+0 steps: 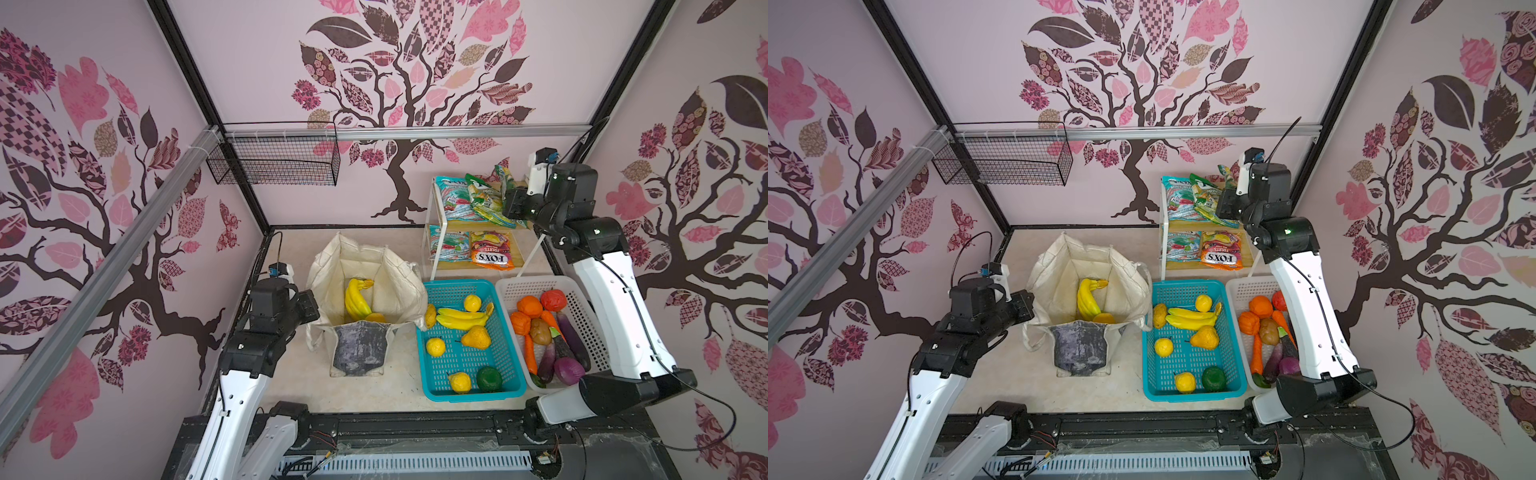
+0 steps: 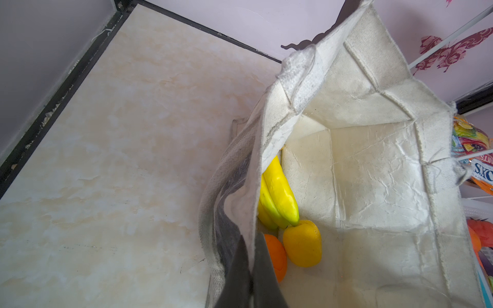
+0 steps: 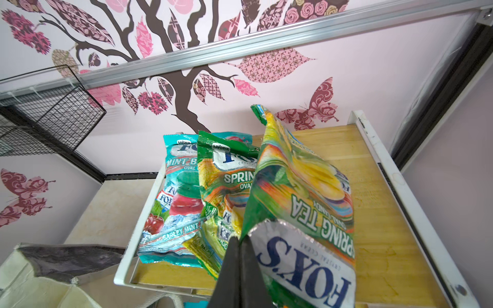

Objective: Place the food into the grocery bag and tie it
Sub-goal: 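Grasp the green FOX'S Spring Tea candy bag with the right gripper and lift, then carry the candy bag with the right gripper over the tote and lower inside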

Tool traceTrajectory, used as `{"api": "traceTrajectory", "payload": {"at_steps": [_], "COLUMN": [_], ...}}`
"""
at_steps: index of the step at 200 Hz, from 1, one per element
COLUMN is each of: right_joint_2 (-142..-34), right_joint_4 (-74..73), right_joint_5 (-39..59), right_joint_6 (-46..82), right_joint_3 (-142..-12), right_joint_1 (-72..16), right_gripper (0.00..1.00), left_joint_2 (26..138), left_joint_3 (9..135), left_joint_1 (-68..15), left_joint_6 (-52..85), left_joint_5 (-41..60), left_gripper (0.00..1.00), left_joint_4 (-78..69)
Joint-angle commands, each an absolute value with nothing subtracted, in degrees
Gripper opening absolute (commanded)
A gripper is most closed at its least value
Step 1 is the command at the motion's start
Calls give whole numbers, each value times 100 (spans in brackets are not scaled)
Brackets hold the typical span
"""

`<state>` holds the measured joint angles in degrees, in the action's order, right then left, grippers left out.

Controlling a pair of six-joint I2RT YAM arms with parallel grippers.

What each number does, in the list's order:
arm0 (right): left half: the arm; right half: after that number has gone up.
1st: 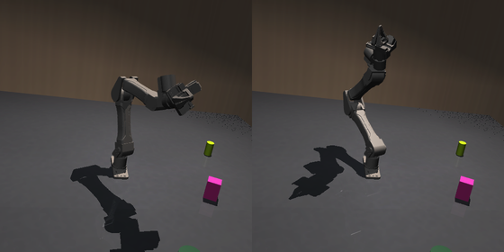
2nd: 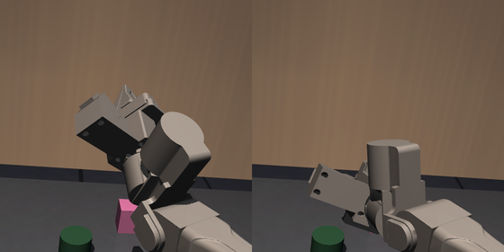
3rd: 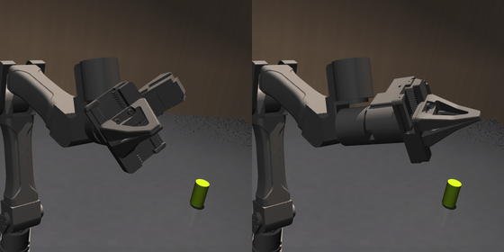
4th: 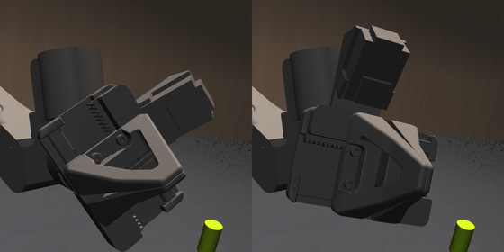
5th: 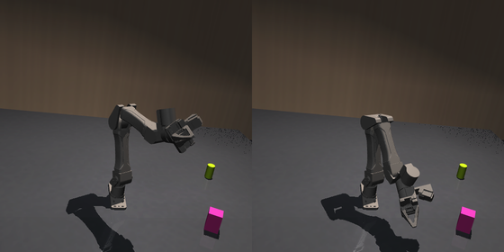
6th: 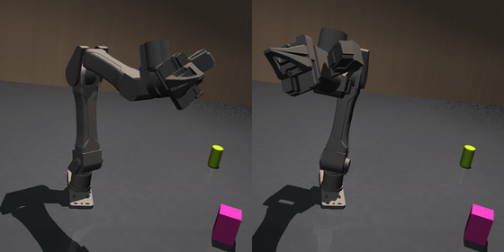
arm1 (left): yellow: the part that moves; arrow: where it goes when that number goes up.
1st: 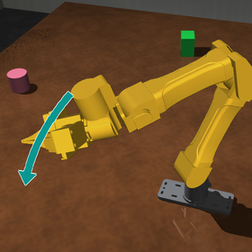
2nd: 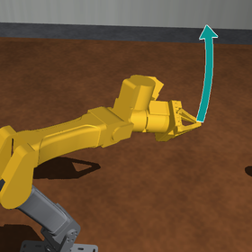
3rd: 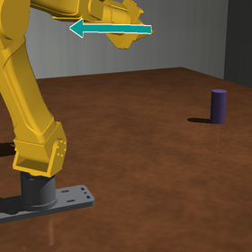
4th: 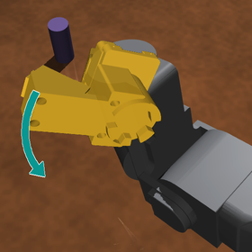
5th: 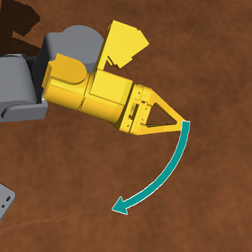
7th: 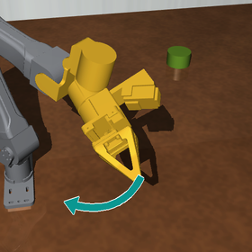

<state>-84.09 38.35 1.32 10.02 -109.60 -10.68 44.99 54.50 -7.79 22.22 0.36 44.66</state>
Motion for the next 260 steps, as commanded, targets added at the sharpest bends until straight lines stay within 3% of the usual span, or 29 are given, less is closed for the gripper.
{"api": "traceTrajectory", "payload": {"at_steps": [1, 52, 149, 210, 260], "right_joint_2": [-8003, -7936, -7090, -6673, -6766], "right_joint_4": [3586, 3769, 3772, 3241, 3313], "right_joint_5": [388, 550, 2456, 3489, 2585], "right_joint_6": [1099, 1196, 1714, 2448, 2182], "right_joint_3": [-11275, -11509, -11268, -10457, -10050], "right_joint_1": [-1064, -1063, -1067, -1111, -2702], "right_gripper": [0, 0, 0, 0, 0], "left_joint_2": [4445, 4424, 4367, 4309, 4346], "left_joint_3": [5316, 5316, 5310, 5304, 5318], "left_joint_1": [-773, -769, -767, -765, -775], "left_joint_6": [2160, 2167, 2177, 2169, 2159], "left_joint_5": [73, 84, 104, 82, 46], "left_gripper": [0, 0, 0, 0, 0], "left_joint_4": [4325, 4319, 4315, 4315, 4339]}}
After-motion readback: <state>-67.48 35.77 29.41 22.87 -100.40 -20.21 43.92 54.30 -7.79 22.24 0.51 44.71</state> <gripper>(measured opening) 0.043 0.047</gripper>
